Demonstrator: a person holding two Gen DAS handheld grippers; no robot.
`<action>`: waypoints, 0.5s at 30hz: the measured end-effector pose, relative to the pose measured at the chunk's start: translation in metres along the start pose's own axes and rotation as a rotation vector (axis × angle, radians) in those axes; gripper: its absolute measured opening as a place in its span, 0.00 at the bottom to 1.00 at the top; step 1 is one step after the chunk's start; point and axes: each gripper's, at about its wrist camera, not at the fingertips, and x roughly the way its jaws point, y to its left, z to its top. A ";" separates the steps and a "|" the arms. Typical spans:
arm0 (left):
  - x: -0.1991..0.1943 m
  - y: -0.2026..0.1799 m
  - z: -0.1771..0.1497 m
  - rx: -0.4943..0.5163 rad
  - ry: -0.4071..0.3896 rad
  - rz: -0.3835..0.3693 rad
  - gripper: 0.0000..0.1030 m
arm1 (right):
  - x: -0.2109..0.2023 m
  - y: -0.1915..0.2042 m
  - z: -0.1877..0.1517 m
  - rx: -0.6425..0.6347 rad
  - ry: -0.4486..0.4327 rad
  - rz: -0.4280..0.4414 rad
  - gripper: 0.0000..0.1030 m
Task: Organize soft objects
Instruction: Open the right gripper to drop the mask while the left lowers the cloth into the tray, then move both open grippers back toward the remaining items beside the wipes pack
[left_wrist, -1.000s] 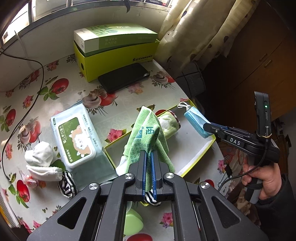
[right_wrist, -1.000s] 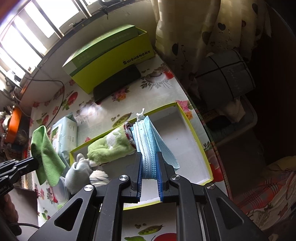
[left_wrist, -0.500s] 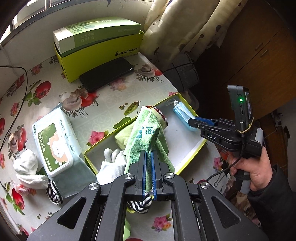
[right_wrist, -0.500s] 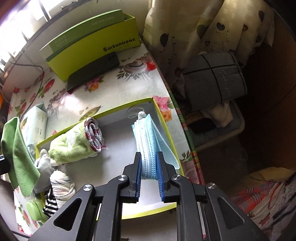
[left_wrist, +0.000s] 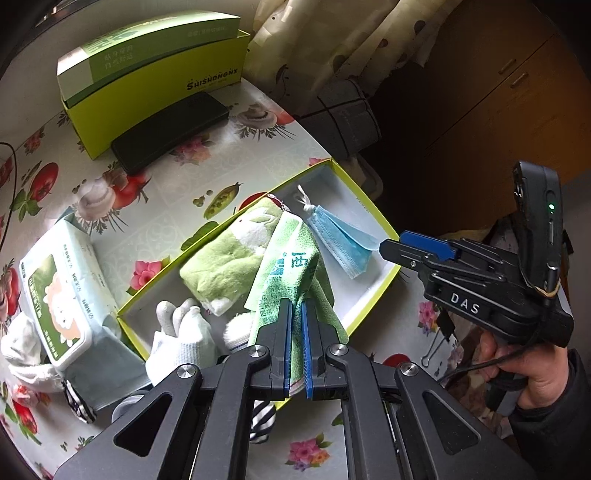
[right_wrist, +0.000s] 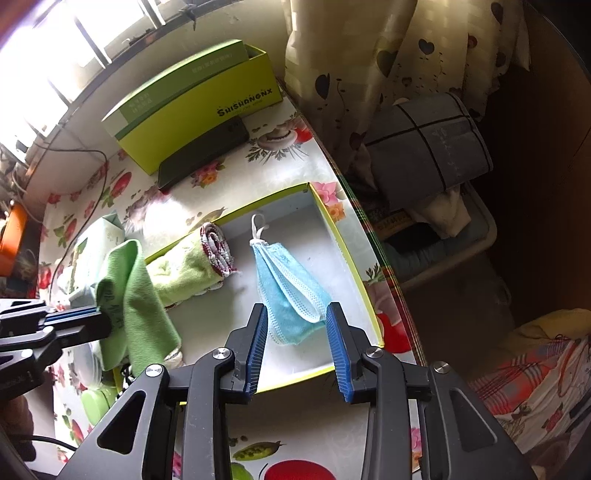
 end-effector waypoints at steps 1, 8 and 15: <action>0.004 -0.002 0.002 -0.001 0.006 -0.009 0.05 | -0.001 0.000 -0.003 0.004 0.001 0.001 0.31; 0.025 -0.010 0.004 0.026 0.059 -0.038 0.07 | -0.004 -0.001 -0.010 0.022 0.011 0.009 0.31; 0.019 -0.001 0.000 0.007 0.041 -0.035 0.27 | -0.004 0.008 -0.009 0.013 0.015 0.030 0.31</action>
